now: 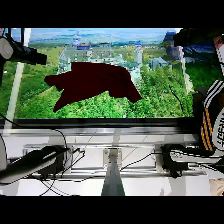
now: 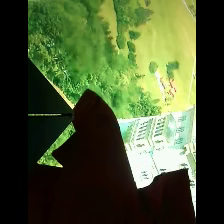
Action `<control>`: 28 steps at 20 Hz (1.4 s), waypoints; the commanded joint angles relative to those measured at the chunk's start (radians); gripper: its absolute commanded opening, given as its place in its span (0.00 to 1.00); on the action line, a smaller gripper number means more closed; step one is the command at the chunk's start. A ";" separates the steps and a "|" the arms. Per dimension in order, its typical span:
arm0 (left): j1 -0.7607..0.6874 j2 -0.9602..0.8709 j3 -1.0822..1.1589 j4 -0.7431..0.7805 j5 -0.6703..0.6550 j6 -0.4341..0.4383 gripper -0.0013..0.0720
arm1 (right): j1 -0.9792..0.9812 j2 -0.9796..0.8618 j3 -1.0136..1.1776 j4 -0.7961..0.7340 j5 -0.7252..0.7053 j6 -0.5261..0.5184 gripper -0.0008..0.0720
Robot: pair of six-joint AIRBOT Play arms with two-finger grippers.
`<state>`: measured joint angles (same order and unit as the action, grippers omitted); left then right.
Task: Fold the clothes and pants, and hang the long-sleeved shirts on hangers.
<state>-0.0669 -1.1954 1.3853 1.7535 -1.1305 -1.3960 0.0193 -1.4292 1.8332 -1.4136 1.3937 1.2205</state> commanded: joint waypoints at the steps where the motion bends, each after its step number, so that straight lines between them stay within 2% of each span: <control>1: 0.000 0.000 0.000 0.000 0.000 0.000 0.03 | 0.000 0.000 0.001 0.001 -0.007 0.000 0.04; 4: 0.000 0.000 0.000 -0.024 0.000 -0.014 0.03 | 0.000 0.000 0.001 0.001 -0.055 0.000 0.04; 6: 0.000 0.000 0.000 -0.137 0.000 -0.107 0.03 | 0.000 0.000 0.001 0.006 -0.080 0.001 0.04; 8: 0.000 -0.004 0.000 -0.223 0.031 -0.115 0.03 | 0.000 0.002 0.001 0.006 -0.089 0.000 0.04; 11: 0.000 -0.007 0.000 -0.221 0.043 -0.116 0.03 | 0.000 0.002 0.001 0.028 -0.135 0.029 0.04; 13: 0.000 -0.007 0.000 -0.221 0.069 -0.115 0.03 | 0.000 0.002 0.001 0.032 -0.087 0.131 0.04; 16: 0.000 -0.006 0.000 -0.222 0.069 -0.115 0.03 | 0.000 0.001 -0.025 0.050 0.056 0.202 0.04; 18: 0.000 0.003 0.000 -0.222 0.055 -0.115 0.03 | 0.000 0.003 -0.105 0.145 0.144 0.200 0.04; 21: 0.006 0.070 0.000 -0.191 0.056 -0.114 0.03 | 0.019 0.023 -0.357 0.392 0.153 0.114 0.03; 24: 0.008 0.193 0.000 -0.075 0.056 -0.115 0.03 | 0.107 0.039 -0.647 0.555 0.097 0.076 0.04; 26: 0.008 0.268 0.000 -0.060 0.056 -0.115 0.03 | 0.193 0.038 -0.781 0.595 -0.040 0.076 0.04; 27: 0.008 0.296 0.000 -0.060 0.056 -0.115 0.03 | 0.241 0.038 -0.827 0.598 -0.137 0.076 0.12; 28: 0.008 0.318 0.000 -0.060 0.056 -0.115 0.03 | 0.286 0.038 -0.851 0.594 -0.225 0.053 0.23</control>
<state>-0.0597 -0.9569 1.3853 1.6577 -1.0748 -1.5112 0.1974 -1.3945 1.1339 -0.9005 1.3746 1.3075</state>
